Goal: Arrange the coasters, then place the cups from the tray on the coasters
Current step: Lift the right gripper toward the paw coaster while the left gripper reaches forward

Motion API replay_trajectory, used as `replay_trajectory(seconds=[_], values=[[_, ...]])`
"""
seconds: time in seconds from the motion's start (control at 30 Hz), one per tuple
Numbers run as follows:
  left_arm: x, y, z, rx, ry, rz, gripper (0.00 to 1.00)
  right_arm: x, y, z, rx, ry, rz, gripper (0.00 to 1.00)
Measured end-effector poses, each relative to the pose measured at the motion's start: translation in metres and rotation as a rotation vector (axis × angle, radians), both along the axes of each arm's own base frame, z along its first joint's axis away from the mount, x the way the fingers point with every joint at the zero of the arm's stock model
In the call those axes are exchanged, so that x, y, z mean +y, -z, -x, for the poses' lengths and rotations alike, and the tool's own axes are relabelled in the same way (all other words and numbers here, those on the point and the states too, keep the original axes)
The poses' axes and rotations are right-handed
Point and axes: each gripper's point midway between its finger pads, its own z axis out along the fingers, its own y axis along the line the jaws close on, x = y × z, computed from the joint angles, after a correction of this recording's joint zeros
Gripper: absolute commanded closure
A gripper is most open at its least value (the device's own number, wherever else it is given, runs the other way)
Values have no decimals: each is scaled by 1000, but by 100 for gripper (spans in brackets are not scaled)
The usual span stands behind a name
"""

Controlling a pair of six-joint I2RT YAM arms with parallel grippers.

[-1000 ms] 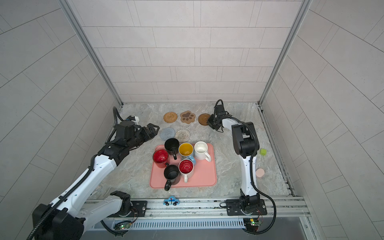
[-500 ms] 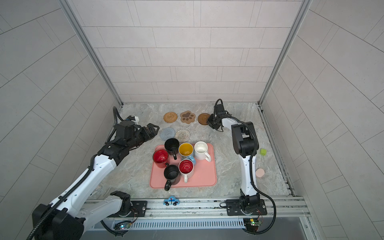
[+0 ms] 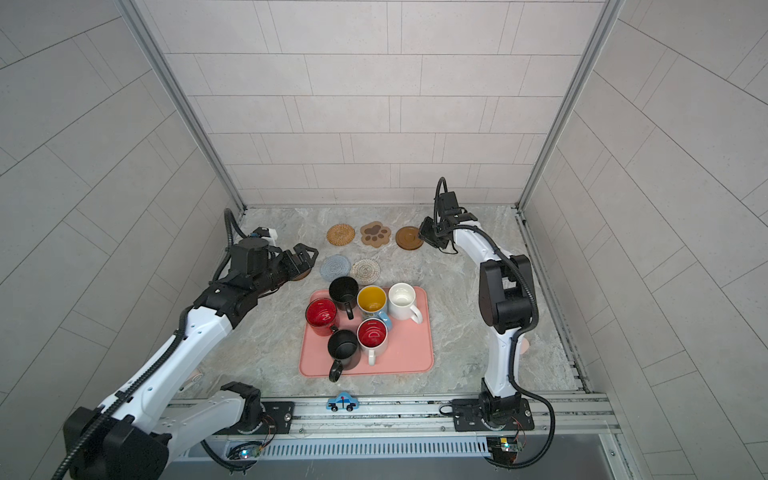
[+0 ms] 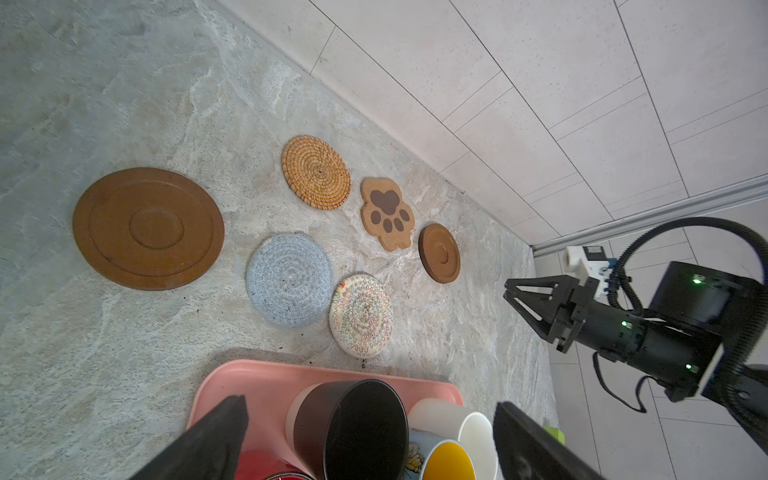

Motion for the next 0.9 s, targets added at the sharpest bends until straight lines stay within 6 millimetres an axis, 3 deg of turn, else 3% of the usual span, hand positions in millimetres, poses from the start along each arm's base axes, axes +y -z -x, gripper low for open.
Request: replay_trajectory(seconds=[0.13,0.27,0.5,0.7,0.9], values=[[0,5,-2,9,10,-21,0,3,-10,15,-4,-69,29,66],[1,12,-7,21,3,-39,0,6,-4,28,25,-137,70,66],[3,33,-34,45,-29,-97,0,19,-1,33,28,-260,147,66],[7,29,-65,34,-100,-116,0,52,18,39,53,-333,170,66],[26,17,-89,11,-234,-161,0,103,23,30,64,-440,191,64]])
